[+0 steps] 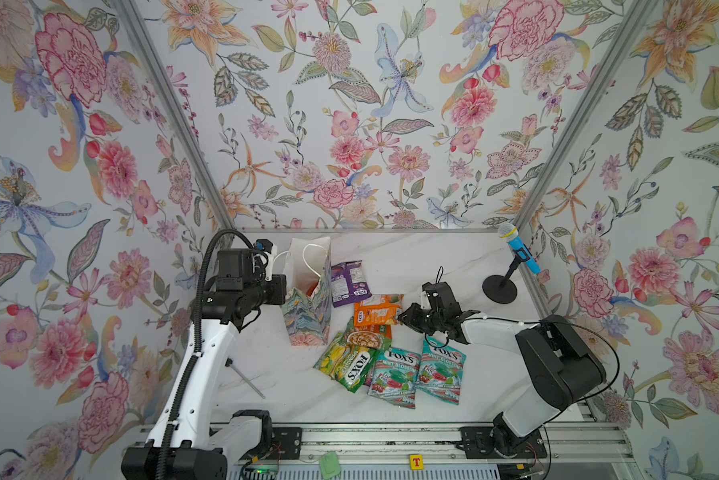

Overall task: Place the snacks into the paper bag
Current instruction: 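Close the right gripper on the orange Fox's packet, then lift the orange packet with the right gripper and carry it over the bag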

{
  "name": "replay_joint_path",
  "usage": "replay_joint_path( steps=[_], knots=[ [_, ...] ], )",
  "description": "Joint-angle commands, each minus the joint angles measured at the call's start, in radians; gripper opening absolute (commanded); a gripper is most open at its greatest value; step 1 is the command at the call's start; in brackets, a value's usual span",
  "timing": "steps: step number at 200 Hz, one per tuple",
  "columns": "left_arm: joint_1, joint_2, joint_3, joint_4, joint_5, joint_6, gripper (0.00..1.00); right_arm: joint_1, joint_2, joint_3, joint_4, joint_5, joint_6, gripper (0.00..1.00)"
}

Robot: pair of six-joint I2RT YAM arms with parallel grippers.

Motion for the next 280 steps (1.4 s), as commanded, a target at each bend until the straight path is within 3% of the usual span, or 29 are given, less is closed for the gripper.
replay_joint_path(
  steps=[1, 13, 146, 206, 280],
  knots=[
    [0.014, -0.012, -0.015, -0.011, -0.003, 0.006, 0.05, 0.002, -0.045, 0.023, 0.013, 0.018, -0.007, 0.05],
    [0.014, -0.013, -0.014, -0.011, -0.001, 0.006, 0.05, 0.0, -0.057, 0.032, 0.003, 0.018, -0.015, 0.0],
    [0.015, -0.016, -0.022, -0.003, 0.007, 0.0, 0.05, 0.024, -0.326, 0.255, -0.238, 0.117, -0.127, 0.0],
    [0.015, -0.02, -0.024, -0.003, 0.011, -0.003, 0.05, 0.076, -0.302, 0.457, -0.294, 0.159, -0.204, 0.0],
    [0.015, -0.018, -0.027, 0.0, 0.015, -0.001, 0.05, 0.13, -0.149, 0.758, -0.299, 0.157, -0.273, 0.0]
  ],
)
